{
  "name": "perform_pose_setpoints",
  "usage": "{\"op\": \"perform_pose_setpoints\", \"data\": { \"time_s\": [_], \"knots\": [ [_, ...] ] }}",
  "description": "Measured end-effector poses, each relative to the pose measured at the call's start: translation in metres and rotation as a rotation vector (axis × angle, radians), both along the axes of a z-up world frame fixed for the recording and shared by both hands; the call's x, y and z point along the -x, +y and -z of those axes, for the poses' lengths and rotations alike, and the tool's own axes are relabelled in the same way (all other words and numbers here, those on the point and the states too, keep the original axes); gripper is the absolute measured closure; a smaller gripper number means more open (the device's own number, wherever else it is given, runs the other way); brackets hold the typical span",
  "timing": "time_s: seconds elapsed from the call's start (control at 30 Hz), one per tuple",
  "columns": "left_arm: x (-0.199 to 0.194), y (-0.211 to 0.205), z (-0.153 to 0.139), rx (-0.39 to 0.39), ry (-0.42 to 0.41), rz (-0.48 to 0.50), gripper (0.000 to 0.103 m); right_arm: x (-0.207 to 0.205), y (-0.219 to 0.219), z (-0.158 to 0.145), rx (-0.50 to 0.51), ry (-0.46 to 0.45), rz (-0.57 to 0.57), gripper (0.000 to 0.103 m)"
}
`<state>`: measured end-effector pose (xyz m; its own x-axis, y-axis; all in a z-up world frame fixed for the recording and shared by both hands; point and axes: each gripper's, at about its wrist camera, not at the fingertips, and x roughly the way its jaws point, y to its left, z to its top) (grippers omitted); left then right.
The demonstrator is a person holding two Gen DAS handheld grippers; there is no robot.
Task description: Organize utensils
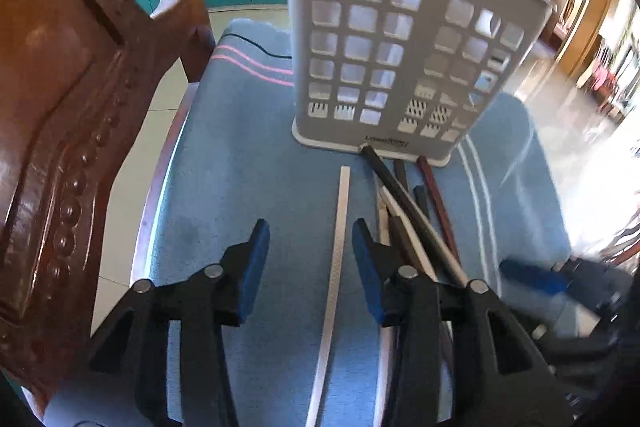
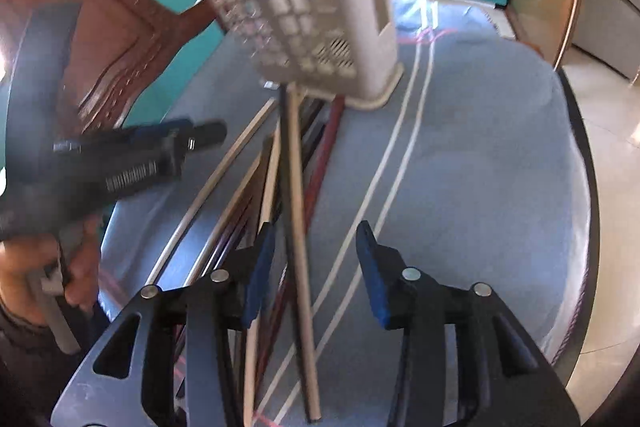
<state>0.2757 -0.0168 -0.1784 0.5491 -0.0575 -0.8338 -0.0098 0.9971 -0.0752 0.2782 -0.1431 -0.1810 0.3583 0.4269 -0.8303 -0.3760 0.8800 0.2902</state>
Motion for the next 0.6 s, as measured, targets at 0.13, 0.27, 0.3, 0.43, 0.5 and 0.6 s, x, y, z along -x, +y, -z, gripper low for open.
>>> {"op": "perform_pose_setpoints", "data": {
  "time_s": [0.13,0.27,0.3,0.43,0.5,0.6],
  "knots": [
    [0.005,0.002,0.001,-0.03,-0.017,0.008,0.05,0.008,0.007,0.008,0.048,0.015,-0.007,0.065],
    [0.011,0.002,0.001,-0.036,0.005,0.014,0.049,0.012,0.003,0.011,-0.011,0.074,0.001,0.092],
    [0.007,0.003,0.002,-0.035,0.006,0.014,0.049,0.015,0.001,0.01,-0.014,0.083,0.002,0.093],
    [0.011,0.005,0.001,-0.04,0.0,0.017,0.048,0.031,-0.008,0.005,0.01,0.1,0.018,0.097],
    [0.015,0.006,-0.002,-0.043,-0.002,0.017,0.048,0.039,-0.019,0.005,0.008,0.113,0.032,0.097],
    [0.019,0.008,-0.002,-0.043,-0.002,0.014,0.048,0.042,-0.041,0.008,0.005,0.138,0.083,0.097]
  ]
}}
